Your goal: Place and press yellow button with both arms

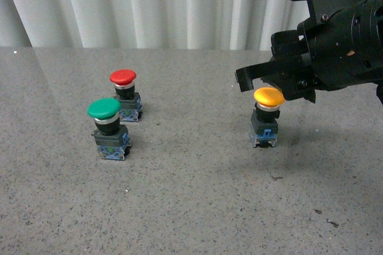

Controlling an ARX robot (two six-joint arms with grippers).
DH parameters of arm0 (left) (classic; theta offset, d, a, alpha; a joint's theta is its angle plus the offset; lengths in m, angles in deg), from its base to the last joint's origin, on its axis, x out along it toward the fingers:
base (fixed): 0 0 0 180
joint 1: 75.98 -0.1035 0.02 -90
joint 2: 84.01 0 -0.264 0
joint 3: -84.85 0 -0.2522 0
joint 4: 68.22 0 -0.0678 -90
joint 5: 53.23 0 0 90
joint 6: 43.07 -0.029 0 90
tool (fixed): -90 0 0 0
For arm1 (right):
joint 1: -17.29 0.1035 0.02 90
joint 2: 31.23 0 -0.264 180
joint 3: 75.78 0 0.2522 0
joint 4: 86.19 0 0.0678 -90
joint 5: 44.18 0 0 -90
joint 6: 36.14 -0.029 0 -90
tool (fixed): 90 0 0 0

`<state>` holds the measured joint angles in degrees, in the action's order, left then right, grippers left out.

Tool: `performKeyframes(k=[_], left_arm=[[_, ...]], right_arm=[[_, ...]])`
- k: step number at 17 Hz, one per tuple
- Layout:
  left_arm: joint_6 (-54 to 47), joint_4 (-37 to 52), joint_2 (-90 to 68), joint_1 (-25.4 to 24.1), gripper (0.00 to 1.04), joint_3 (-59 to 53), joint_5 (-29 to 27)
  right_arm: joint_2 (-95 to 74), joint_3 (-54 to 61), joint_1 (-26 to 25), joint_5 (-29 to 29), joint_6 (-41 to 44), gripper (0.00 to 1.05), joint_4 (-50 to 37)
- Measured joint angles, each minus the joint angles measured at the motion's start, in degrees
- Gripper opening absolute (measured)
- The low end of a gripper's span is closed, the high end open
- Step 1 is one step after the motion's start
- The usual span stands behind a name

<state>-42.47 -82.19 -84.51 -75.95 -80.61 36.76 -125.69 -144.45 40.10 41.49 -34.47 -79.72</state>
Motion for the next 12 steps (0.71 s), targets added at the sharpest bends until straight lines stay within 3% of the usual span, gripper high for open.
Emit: performKeyframes(k=[12], left_arm=[[0.0, 0.0, 0.0, 0.0, 0.98, 0.0, 0.0]], right_arm=[[-2.0, 0.8, -2.2, -1.2, 1.0, 0.02, 0.2]])
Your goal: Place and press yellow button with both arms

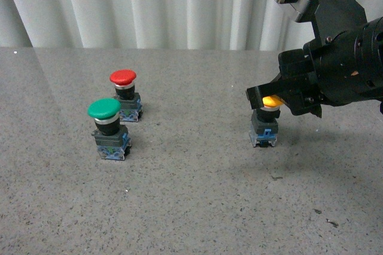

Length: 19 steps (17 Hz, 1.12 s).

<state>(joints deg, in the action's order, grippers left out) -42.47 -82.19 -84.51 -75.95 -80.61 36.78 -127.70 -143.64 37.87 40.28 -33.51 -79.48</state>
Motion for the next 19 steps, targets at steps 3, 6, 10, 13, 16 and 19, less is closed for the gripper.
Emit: performKeyframes(k=[3, 6, 10, 13, 16, 19], left_arm=[[0.0, 0.0, 0.0, 0.0, 0.98, 0.0, 0.0], [0.0, 0.0, 0.0, 0.0, 0.98, 0.0, 0.0], [0.0, 0.0, 0.0, 0.0, 0.98, 0.0, 0.0], [0.0, 0.0, 0.0, 0.0, 0.98, 0.0, 0.0], [0.0, 0.0, 0.0, 0.0, 0.98, 0.0, 0.0], [0.0, 0.0, 0.0, 0.0, 0.98, 0.0, 0.0]], right_arm=[[-0.2, 0.1, 0.0, 0.1, 0.6, 0.02, 0.6], [-0.2, 0.2, 0.0, 0.0, 1.1, 0.02, 1.0], [-0.9, 0.1, 0.4, 0.6, 1.7, 0.02, 1.1], [-0.9, 0.1, 0.4, 0.7, 1.7, 0.02, 1.0], [-0.9, 0.1, 0.4, 0.7, 1.7, 0.02, 0.9], [-0.5, 0.1, 0.4, 0.6, 1.2, 0.02, 0.9]])
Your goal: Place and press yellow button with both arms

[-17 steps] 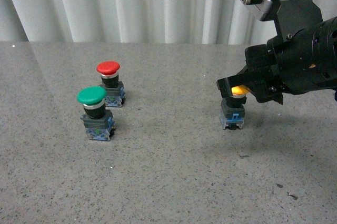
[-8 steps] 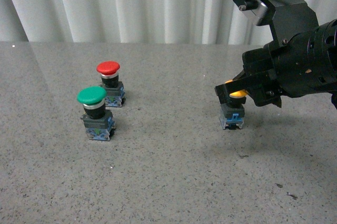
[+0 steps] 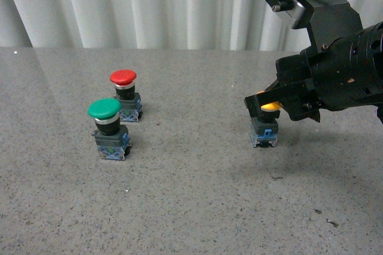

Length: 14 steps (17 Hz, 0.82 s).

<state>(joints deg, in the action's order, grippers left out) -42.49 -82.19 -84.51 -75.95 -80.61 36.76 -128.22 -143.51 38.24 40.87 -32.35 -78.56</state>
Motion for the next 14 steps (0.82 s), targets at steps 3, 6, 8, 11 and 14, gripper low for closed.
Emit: performKeyframes(k=[3, 6, 8, 11, 14], left_arm=[[0.0, 0.0, 0.0, 0.0, 0.98, 0.0, 0.0], [0.0, 0.0, 0.0, 0.0, 0.98, 0.0, 0.0], [0.0, 0.0, 0.0, 0.0, 0.98, 0.0, 0.0], [0.0, 0.0, 0.0, 0.0, 0.98, 0.0, 0.0], [0.0, 0.0, 0.0, 0.0, 0.98, 0.0, 0.0]], right_arm=[[0.4, 0.1, 0.0, -1.0, -1.5, 0.02, -1.0], [1.4, 0.4, -0.4, -2.6, -5.6, 0.02, -1.9], [3.3, 1.0, -0.3, -2.9, -7.9, 0.02, -2.3], [7.1, 2.3, -0.4, -4.7, -10.8, 0.02, -3.6], [7.1, 2.9, -0.6, -4.9, -11.1, 0.02, -4.0]])
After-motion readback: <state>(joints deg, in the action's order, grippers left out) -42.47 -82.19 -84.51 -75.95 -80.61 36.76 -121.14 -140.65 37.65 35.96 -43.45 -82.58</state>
